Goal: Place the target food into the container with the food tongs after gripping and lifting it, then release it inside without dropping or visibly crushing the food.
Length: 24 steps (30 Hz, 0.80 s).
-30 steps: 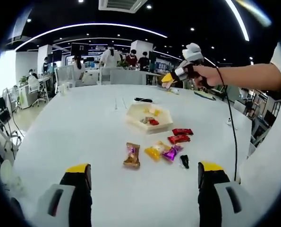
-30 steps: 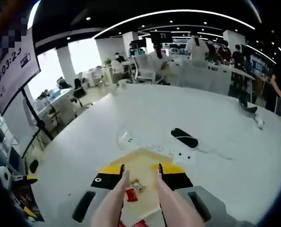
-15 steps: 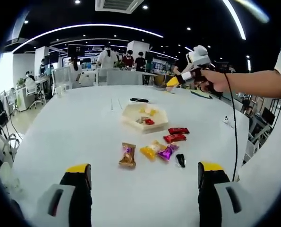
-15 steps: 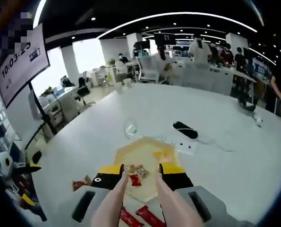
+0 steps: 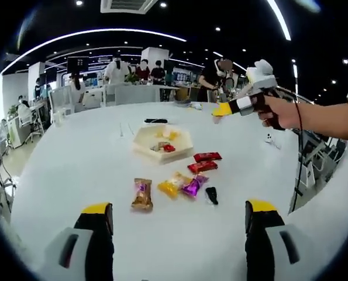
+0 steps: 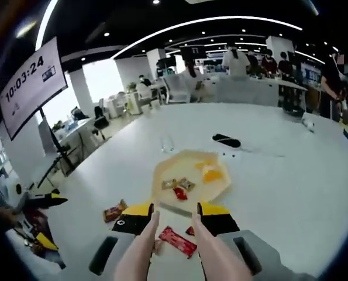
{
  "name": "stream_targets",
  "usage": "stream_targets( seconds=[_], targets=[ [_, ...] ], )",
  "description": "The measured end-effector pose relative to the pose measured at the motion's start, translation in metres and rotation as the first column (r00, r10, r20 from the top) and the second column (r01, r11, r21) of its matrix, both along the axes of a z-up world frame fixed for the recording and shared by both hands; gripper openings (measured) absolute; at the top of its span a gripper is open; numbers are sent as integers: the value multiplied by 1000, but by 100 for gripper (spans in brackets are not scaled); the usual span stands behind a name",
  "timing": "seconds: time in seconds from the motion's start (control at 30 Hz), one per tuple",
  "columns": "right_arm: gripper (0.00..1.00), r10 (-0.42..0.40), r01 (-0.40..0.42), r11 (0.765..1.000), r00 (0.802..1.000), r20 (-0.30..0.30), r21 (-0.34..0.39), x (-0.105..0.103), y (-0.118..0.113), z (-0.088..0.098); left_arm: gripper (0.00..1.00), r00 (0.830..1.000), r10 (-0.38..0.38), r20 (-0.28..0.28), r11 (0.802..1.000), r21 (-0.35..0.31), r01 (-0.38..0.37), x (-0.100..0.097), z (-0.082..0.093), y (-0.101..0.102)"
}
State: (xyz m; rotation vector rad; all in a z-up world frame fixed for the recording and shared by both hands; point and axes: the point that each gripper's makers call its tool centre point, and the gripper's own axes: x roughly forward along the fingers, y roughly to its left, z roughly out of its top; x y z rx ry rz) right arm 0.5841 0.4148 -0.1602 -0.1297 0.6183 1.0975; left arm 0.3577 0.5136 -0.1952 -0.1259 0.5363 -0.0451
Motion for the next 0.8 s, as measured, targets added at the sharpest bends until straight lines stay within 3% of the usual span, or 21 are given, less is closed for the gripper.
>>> stream_targets(
  seconds=[0.1, 0.33, 0.4, 0.57, 0.8],
  targets=[
    [29, -6, 6, 1000, 1000, -1, 0, -14, -9, -5, 94, 1000, -27, 8, 1000, 3, 27, 5, 3, -4],
    [29, -47, 48, 999, 998, -32, 22, -23, -27, -15, 94, 998, -59, -3, 998, -3, 59, 12, 1, -10],
    [29, -52, 52, 998, 998, -28, 21, -33, -33, -16, 94, 998, -67, 8, 998, -9, 67, 15, 3, -13],
    [29, -32, 32, 999, 999, -18, -18, -59, -50, -24, 93, 993, -114, -28, 993, -4, 114, 18, -6, -24],
    [28, -44, 44, 999, 999, -25, -5, -65, -59, -18, 94, 993, -115, -14, 993, -4, 115, 24, -3, -24]
  ],
)
